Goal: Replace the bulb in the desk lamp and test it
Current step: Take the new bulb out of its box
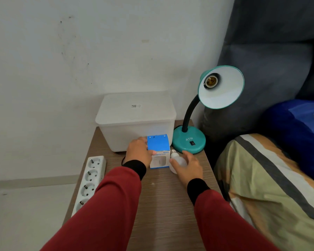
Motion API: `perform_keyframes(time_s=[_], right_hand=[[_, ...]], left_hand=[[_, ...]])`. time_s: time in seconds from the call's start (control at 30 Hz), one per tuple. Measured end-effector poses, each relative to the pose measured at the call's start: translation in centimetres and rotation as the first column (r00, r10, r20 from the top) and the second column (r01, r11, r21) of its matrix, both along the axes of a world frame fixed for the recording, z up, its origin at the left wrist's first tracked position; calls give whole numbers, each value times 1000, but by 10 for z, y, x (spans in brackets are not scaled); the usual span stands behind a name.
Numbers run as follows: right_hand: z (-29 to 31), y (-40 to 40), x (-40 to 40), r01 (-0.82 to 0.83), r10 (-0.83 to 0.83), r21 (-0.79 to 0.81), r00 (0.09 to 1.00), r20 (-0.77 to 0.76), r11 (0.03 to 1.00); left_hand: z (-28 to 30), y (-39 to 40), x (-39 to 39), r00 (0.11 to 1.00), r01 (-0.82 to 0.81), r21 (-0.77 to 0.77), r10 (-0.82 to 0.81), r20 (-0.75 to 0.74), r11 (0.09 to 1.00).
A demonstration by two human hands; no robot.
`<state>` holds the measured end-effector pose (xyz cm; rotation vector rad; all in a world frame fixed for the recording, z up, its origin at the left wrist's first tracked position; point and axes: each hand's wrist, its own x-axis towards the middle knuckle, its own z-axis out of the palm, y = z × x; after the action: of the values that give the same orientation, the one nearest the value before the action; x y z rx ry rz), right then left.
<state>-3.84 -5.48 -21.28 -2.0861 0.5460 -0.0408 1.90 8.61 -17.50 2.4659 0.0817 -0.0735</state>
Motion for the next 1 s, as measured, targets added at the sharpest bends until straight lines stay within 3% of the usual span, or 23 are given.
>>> perform_keyframes(time_s=[0.13, 0.37, 0.7, 1.0], right_hand=[[11, -1, 6, -47, 44, 14, 987, 157, 999], [18, 8, 15, -95, 73, 83, 969, 234, 992], [18, 11, 20, -87, 51, 128, 964, 261, 988], [19, 13, 21, -90, 57, 129, 968, 245, 988]], left_hand=[[-4, -3, -4, 998, -51, -54, 52, 18, 997], [-6, -7, -8, 995, -93, -139, 98, 30, 986], [-2, -8, -14, 993, -113, -304, 118, -2, 946], [-4, -10, -26, 975, -99, -384, 167, 148, 918]])
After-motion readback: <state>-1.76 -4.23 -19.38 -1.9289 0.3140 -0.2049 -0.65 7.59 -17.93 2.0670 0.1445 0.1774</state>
